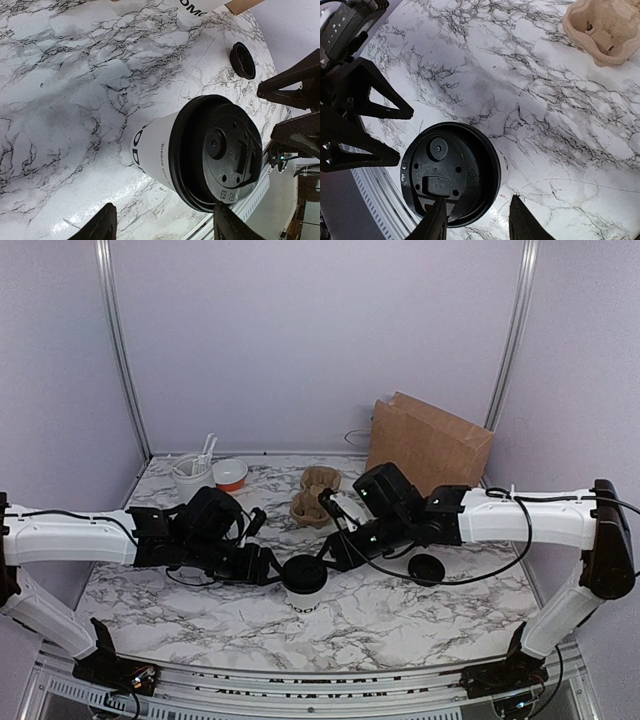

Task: Pack the takeout coffee

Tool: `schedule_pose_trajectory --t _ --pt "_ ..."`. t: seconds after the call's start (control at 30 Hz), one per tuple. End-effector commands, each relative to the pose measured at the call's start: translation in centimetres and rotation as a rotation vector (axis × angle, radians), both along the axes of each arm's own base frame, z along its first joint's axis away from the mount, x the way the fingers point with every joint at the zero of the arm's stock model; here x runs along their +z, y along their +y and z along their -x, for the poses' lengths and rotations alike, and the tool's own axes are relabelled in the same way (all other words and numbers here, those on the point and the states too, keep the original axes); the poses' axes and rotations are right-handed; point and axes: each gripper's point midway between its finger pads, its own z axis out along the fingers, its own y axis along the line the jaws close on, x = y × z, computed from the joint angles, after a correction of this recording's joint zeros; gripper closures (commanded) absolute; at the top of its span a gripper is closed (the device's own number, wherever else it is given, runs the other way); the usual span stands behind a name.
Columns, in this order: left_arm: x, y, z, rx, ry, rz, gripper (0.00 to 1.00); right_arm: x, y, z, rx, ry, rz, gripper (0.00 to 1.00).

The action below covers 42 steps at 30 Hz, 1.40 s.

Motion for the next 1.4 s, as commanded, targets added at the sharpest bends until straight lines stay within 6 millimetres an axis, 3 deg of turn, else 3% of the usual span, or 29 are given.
schedule_pose_trajectory --t 0.0,0.47,0.87,1.27,1.37 --pt "0.3 -0.8 -0.3 -0.01 -0.01 0.011 0.33 1.2 1.4 -0.1 0.021 -0.024 -0.037 0.6" --pt "-0.6 -1.1 -0.6 -0.016 -0.002 -0.007 0.33 -1.1 1.9 0.8 0.041 0.023 -0.016 0.6" --pt "-3.0 -1.4 -0.4 -0.04 0.036 -0.059 0.34 -2.7 0.8 1.4 0.004 0.056 -0.006 0.6" --pt "-4.5 -1.1 -0.3 -0.049 0.05 -0.105 0.34 -2.0 0.6 1.2 -0.01 0.04 -0.017 0.6" --pt "-4.0 -1.3 -0.5 -0.05 0.042 -0.095 0.34 -1.5 0.8 1.0 -0.009 0.031 -0.026 0.6"
